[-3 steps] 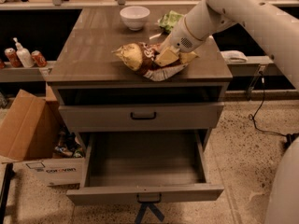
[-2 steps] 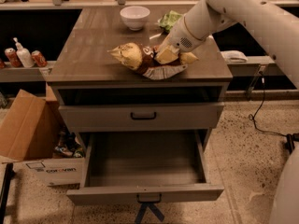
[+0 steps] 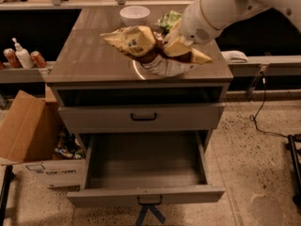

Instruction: Place brown chip bag into middle drawer

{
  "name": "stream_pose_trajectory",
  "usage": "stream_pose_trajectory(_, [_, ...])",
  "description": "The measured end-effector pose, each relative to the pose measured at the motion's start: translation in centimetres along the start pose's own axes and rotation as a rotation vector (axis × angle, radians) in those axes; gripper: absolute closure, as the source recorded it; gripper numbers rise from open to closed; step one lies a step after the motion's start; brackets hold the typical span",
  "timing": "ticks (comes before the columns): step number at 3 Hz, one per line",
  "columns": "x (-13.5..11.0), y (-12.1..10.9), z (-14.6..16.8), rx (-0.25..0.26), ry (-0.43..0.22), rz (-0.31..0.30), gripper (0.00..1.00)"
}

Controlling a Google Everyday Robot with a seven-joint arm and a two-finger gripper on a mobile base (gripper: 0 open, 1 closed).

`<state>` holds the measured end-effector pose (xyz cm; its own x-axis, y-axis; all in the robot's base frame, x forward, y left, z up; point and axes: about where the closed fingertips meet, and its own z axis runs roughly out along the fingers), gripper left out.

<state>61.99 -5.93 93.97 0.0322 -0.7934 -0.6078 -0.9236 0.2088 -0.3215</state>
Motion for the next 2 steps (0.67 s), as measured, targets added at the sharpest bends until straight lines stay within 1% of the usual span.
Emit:
stream_pose_trajectory(1, [-0.68,4.4,-3.19,-0.04,0.02,-0.041,1.0])
stream_pose_trajectory(2, [-0.67,4.42,-3.18,-0.04,0.021,-0.04,1.0])
